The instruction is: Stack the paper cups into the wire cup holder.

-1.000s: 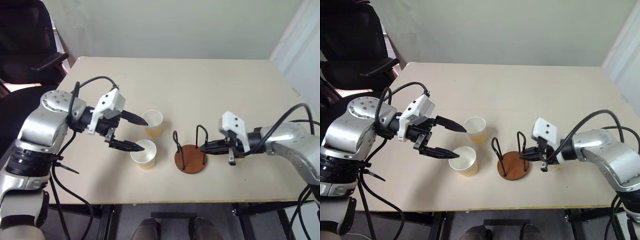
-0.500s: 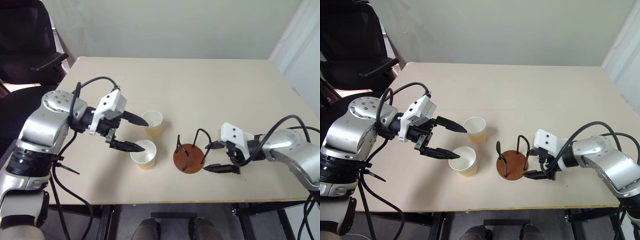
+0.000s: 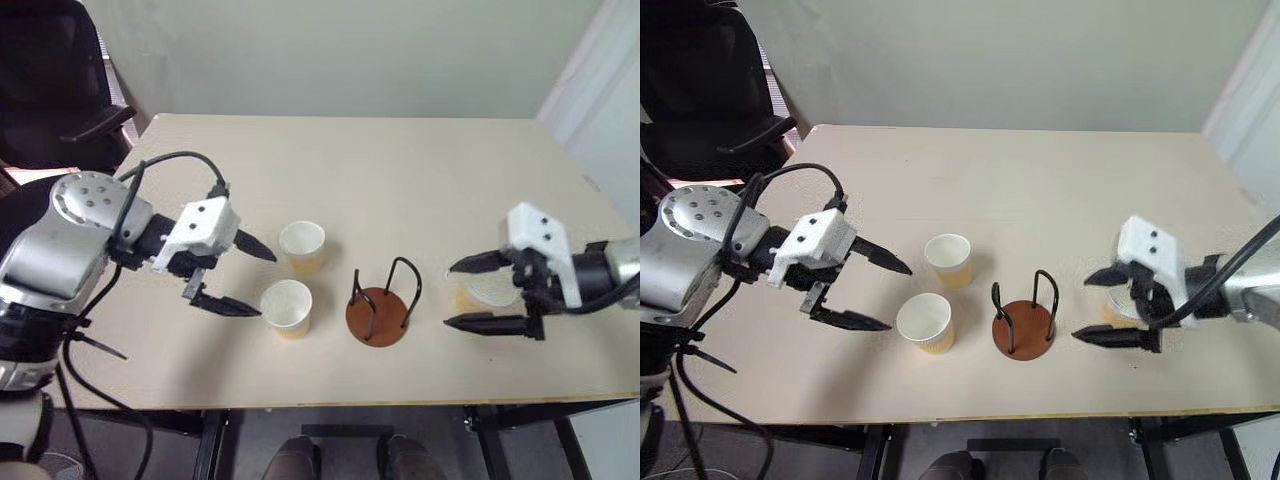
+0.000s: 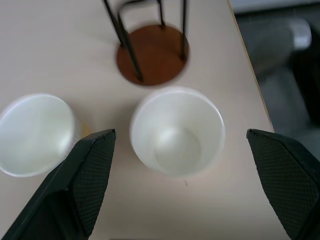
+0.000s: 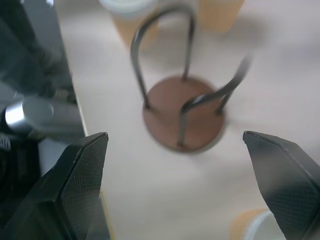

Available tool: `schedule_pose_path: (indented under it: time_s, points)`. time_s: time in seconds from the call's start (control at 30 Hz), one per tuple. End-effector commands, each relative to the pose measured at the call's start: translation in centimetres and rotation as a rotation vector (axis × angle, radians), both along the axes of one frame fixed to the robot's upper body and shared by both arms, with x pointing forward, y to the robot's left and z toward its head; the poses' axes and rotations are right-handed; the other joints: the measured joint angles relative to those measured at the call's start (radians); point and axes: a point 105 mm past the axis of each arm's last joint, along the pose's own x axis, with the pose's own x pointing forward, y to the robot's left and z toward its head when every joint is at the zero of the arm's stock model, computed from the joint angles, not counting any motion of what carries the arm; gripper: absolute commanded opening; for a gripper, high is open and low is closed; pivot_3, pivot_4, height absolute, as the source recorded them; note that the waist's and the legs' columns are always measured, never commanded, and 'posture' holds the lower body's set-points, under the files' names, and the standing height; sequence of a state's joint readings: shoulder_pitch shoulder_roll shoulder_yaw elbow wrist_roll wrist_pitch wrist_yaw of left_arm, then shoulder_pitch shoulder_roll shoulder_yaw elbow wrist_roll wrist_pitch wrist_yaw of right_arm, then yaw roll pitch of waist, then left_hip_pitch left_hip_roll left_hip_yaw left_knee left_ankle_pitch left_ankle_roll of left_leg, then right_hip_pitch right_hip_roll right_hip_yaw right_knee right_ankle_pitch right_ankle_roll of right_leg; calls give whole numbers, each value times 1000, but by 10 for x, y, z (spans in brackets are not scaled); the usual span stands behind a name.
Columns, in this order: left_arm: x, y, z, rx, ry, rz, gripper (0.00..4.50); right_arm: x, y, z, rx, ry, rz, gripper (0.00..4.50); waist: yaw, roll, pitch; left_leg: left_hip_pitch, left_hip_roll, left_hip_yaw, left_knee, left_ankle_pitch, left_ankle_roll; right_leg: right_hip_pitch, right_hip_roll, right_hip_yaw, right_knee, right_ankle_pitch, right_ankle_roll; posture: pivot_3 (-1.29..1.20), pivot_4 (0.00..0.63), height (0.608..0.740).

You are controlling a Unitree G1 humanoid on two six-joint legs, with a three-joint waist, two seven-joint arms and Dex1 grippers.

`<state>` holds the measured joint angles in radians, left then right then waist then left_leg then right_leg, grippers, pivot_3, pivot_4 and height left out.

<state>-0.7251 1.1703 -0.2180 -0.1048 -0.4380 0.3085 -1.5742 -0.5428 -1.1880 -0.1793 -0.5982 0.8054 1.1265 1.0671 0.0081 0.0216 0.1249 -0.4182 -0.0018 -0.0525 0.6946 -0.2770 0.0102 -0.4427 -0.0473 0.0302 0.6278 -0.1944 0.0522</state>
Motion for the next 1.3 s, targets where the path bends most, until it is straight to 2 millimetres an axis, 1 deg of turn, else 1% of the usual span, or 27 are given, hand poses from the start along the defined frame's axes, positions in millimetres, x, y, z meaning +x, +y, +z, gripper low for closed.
schedule_pose_path:
  time_s: [0.03,0.1,0.33,0.43,0.57,0.67,0.7,0.8,0.9,1.03,1.2,1.3]
  points:
    - [-22,-4,-3,73,1,-143,4500,-2,-1,21,58,-53,0,4486,0,0,0,0,0,0,0,0,0,0,0,0,0,0,0,0,150,740]
    - [-25,-4,-8,106,-6,-177,4500,-1,2,21,70,-63,13,4486,1,0,0,0,0,-1,-1,0,0,0,0,-1,0,-1,-1,0,150,740]
    - [-11,-2,-30,232,-115,-262,4500,0,7,18,83,-64,20,4486,1,0,0,0,0,-1,-1,0,1,-1,0,-1,1,-1,-2,0,150,740]
    - [-5,-1,-36,259,-143,-281,4500,1,9,19,89,-69,20,4486,0,0,0,0,0,-1,-1,-1,1,-1,0,-1,1,-2,-2,0,150,740]
    - [5,-5,-44,271,-181,-307,4500,-2,12,19,97,-78,29,4486,1,0,0,0,0,-1,-1,-1,1,-1,0,-1,2,-2,-2,0,150,740]
    - [7,-10,-48,267,-194,-332,3908,-6,11,18,99,-78,34,4500,1,0,0,-1,0,-1,-1,-1,1,-1,0,-1,1,-1,-2,0,150,740]
    - [7,-12,-49,262,-198,-341,3605,-8,11,18,100,-85,39,4500,0,0,0,-1,0,0,-1,-1,1,-1,0,-1,1,-2,-2,0,150,740]
    - [8,-16,-53,251,-199,-361,2557,-12,12,20,110,-119,60,4500,1,0,0,-1,0,0,-1,-1,1,-1,0,-1,1,-2,-2,0,150,740]
    - [8,-19,-54,241,-196,-371,1417,-13,12,23,137,-159,84,4500,1,0,0,-1,0,0,-1,-2,1,-1,0,-1,1,-2,-2,0,150,740]
    - [6,-19,-54,227,-181,-375,44,-11,7,28,150,-195,81,4500,0,0,0,-1,0,0,0,-2,1,-1,0,-1,2,-1,-1,0,150,740]
    - [-2,-18,-38,163,-94,-322,44,-14,6,38,214,-252,148,4500,0,0,0,-1,0,0,0,-2,1,-1,0,-1,3,-1,-1,0,150,740]
    - [-6,-22,-18,97,-51,-286,44,-17,2,42,233,-234,184,4500,0,0,0,-1,0,0,0,-2,1,-1,0,-1,3,-1,-1,0,150,740]
